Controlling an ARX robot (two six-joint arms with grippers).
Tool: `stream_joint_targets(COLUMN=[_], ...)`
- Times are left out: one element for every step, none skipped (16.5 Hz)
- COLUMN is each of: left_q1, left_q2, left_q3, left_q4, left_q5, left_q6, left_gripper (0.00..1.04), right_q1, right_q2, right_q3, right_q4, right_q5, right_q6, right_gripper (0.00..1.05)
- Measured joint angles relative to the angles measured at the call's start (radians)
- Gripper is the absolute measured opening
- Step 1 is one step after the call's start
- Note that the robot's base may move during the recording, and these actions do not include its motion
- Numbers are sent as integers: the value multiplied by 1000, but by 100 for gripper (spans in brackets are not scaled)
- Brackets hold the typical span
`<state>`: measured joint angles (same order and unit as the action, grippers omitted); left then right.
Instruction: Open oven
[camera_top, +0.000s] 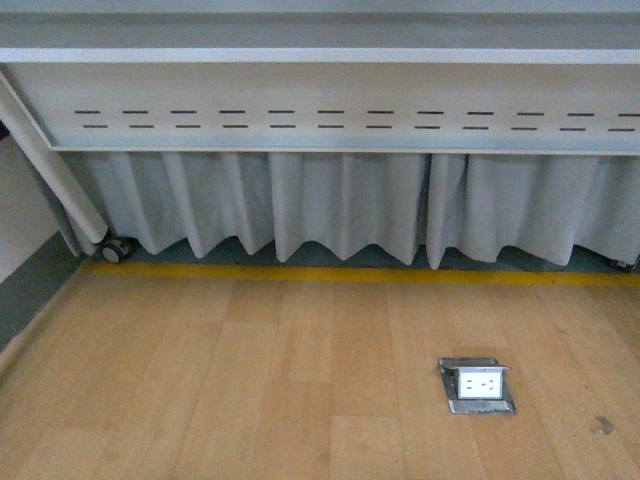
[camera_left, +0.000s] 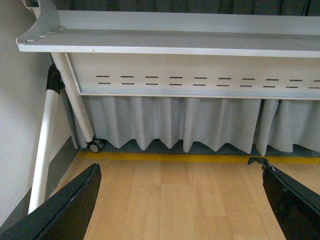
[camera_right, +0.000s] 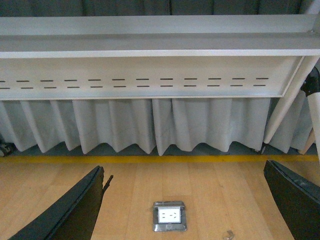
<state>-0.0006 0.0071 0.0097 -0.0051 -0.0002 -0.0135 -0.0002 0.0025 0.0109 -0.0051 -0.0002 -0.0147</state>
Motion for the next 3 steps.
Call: stream_joint_targets(left_q1=[0,0,0], left_q2=[0,0,0], left_q3=[0,0,0], left_q4=[0,0,0], left_q5=[0,0,0], left_q6=[0,0,0], left_gripper=[98,98,98], right_q1=[0,0,0], right_q2=[0,0,0], right_q3=[0,0,0], right_q4=[0,0,0], right_q5=[0,0,0], right_q6=[0,0,0], right_gripper=[98,98,98])
